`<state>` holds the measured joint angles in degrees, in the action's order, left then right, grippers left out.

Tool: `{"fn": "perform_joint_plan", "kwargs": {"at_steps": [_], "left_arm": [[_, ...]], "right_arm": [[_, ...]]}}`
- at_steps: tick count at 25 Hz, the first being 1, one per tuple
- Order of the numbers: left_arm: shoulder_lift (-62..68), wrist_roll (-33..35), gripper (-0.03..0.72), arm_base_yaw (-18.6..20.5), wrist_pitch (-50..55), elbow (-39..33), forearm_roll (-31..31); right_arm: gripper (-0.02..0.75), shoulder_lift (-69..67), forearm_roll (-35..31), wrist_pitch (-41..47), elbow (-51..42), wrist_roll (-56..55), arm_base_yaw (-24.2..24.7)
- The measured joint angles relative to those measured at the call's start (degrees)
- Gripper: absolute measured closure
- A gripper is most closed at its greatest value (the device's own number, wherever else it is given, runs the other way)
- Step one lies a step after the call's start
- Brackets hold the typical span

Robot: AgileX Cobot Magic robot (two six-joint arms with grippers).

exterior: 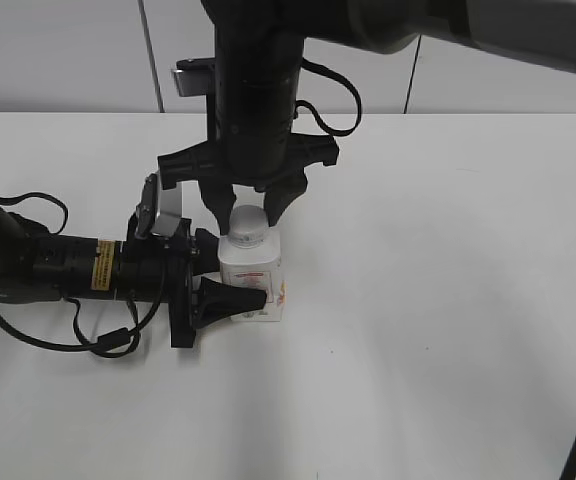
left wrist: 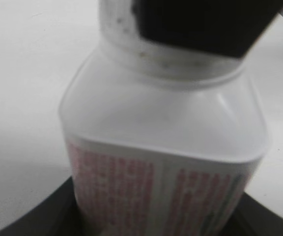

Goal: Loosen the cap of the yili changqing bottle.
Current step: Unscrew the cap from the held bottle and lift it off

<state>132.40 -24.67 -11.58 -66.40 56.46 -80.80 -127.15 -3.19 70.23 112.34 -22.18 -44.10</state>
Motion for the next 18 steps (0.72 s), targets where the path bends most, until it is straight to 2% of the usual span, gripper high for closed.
{"fn": "perform_joint_plan", "kwargs": {"at_steps": [5, 8, 11, 18], "left_arm": [[0.0, 0.0, 0.294, 0.0, 0.0, 0.0, 0.0], [0.0, 0.0, 0.294, 0.0, 0.0, 0.0, 0.0], [0.0, 0.0, 0.294, 0.0, 0.0, 0.0, 0.0], [0.0, 0.1, 0.294, 0.0, 0.0, 0.0, 0.0]], "right_arm": [[0.346, 0.0, 0.1, 0.0, 0.0, 2.2, 0.0], [0.346, 0.0, 0.2, 0.0, 0.0, 8.4, 0.0], [0.346, 0.0, 0.2, 0.0, 0.0, 20.1, 0.0], [0.346, 0.0, 0.1, 0.0, 0.0, 57.7, 0.0]]}}
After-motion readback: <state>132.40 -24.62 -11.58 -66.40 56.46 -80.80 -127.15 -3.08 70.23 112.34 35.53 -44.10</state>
